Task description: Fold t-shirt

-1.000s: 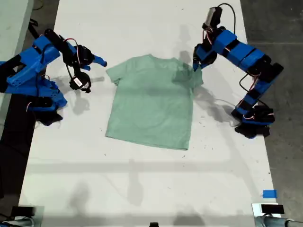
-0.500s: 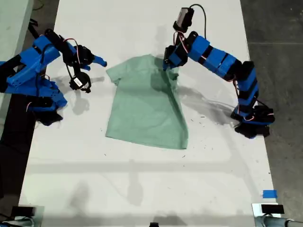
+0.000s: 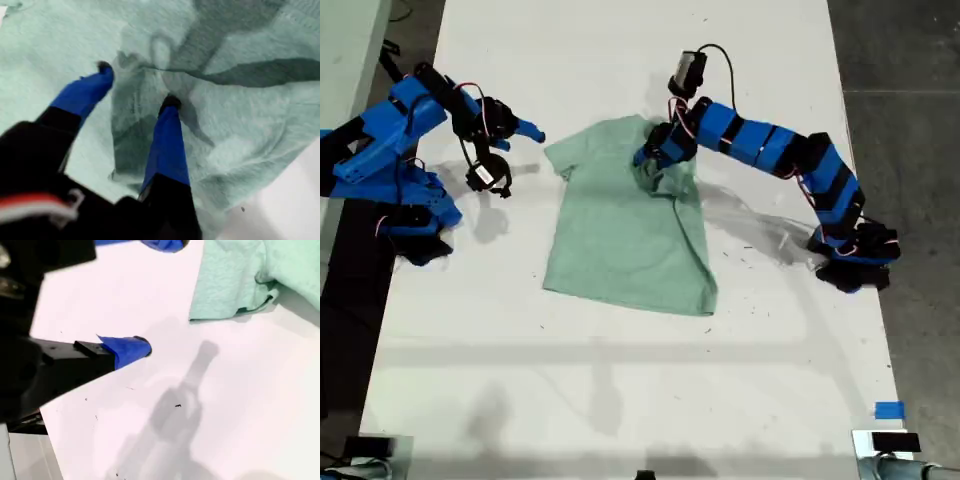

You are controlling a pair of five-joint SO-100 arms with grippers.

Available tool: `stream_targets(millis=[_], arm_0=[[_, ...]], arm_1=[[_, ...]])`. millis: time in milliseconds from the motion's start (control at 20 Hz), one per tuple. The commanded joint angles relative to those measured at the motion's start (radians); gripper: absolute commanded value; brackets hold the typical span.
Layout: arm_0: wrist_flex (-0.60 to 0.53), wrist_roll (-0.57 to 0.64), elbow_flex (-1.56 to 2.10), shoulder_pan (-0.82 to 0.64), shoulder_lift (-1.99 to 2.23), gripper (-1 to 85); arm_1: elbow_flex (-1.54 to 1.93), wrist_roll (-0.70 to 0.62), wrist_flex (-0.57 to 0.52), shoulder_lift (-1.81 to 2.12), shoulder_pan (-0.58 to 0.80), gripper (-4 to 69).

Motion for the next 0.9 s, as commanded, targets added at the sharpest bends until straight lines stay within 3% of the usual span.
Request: stream_targets(millis=[0, 300, 850], arm_0=[[-0.014, 0.005, -0.005, 0.002, 0.026, 35.0], [-0.075, 0.002, -0.032, 0.026, -0.067, 35.2], [-0.229, 0.005, -0.299, -0.002, -0.609, 35.5]], arm_1=[[-0.106, -0.02, 0.123, 0.179, 0.009, 33.1], [-0.043, -0.091, 0.436, 0.517, 0.025, 27.9], [0.367, 0.061, 0.422, 0.792, -0.161, 22.9]])
